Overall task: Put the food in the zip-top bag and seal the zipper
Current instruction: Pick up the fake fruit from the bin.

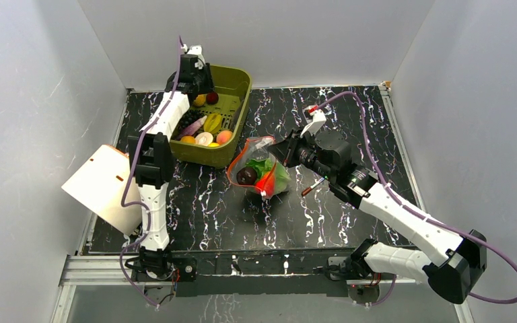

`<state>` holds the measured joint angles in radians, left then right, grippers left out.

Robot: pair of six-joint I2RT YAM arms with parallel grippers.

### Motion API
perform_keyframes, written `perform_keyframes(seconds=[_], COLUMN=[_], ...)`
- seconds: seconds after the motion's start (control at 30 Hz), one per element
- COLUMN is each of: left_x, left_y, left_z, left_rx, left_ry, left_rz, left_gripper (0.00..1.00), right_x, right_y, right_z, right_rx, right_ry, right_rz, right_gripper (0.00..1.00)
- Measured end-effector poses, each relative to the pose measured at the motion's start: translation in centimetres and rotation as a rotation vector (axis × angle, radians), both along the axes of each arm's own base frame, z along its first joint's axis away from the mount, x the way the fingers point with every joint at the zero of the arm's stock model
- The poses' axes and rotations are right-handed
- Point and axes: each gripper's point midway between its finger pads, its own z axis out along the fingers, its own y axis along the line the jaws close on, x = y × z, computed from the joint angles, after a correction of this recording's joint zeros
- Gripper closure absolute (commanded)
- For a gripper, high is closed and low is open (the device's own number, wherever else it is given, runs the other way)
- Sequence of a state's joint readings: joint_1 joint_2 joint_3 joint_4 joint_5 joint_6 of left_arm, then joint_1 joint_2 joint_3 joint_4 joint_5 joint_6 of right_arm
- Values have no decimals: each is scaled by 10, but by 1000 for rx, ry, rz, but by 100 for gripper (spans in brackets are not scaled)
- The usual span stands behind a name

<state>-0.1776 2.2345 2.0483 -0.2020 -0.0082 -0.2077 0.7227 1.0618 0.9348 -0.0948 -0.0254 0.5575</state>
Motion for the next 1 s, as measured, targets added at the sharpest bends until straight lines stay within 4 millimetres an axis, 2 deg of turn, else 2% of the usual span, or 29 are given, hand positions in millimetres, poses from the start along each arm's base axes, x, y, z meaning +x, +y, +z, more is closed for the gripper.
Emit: perform_keyframes(seconds=[0.3,0.53,0.77,1.0], left_x=[25,35,38,42], left_y=[6,11,7,3], left_z=[-38,-49,-52,-64], left_rx=[-6,-33,-61,-74], left_ry=[20,15,9,14], left_rz=[8,6,-16,-30], left_gripper=[63,62,63,64], right_x=[1,1,1,1], right_y=[1,1,1,1], right_z=[-3,-3,-3,-3], right_rx=[-9,-9,-9,-8], right_ry=[4,4,4,4], right_rz=[1,1,1,0], right_gripper=[100,100,100,100])
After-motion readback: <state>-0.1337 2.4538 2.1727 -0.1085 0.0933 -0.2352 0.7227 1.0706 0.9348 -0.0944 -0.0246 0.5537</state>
